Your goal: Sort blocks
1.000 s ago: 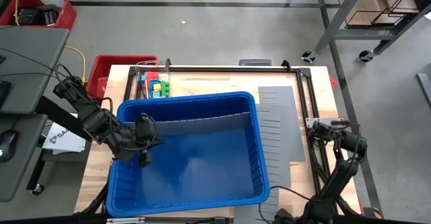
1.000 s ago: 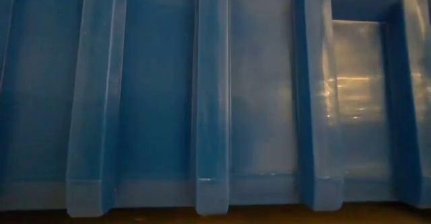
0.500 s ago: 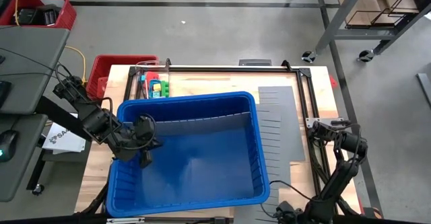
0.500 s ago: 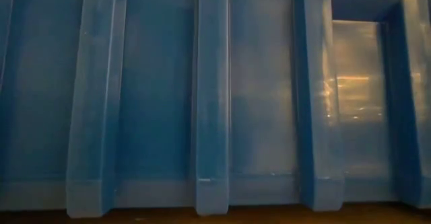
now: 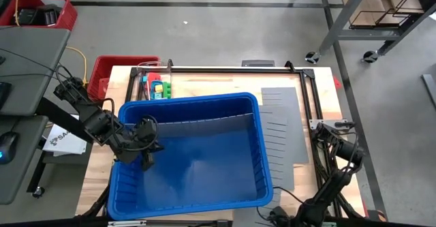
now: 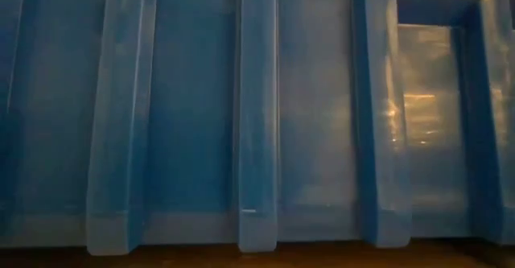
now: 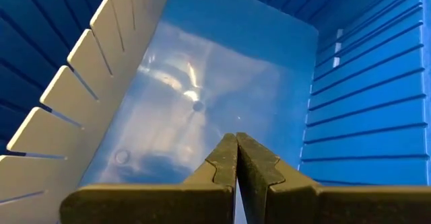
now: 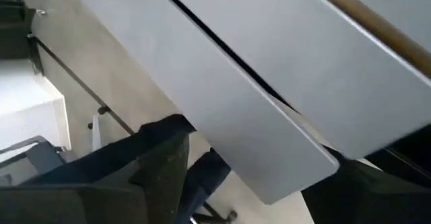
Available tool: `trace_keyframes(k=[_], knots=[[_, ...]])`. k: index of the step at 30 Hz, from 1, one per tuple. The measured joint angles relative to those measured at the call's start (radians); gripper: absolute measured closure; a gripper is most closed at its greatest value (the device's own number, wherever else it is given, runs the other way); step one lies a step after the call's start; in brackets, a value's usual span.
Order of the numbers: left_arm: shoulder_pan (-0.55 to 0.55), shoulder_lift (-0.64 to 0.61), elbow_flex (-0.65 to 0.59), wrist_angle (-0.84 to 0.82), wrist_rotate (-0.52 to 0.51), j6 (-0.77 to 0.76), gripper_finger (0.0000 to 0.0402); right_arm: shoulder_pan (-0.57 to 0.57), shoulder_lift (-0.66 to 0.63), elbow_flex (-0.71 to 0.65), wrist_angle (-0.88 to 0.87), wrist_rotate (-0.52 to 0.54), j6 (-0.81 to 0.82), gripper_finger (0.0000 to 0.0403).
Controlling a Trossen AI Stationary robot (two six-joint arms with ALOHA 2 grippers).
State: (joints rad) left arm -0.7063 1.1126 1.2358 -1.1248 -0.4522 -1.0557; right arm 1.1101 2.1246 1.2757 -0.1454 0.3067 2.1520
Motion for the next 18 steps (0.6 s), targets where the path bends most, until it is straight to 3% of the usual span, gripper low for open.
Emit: trace_keyframes(k=[8, 14, 18], knots=[[0.0, 0.0, 0.0, -0.002, 0.003, 0.004, 0.0401, -0.004, -0.014, -0.005, 0.004, 0.074, -0.018, 0.0193], [0.0, 0.0, 0.0, -0.009, 0.004, 0.063, 0.0401, 0.006, -0.098, -0.005, -0.013, 0.244, -0.057, 0.0243], [0.0, 0.0, 0.0, -0.02, 0.004, 0.088, 0.0401, 0.001, -0.14, -0.002, -0.024, 0.296, -0.065, 0.0268]])
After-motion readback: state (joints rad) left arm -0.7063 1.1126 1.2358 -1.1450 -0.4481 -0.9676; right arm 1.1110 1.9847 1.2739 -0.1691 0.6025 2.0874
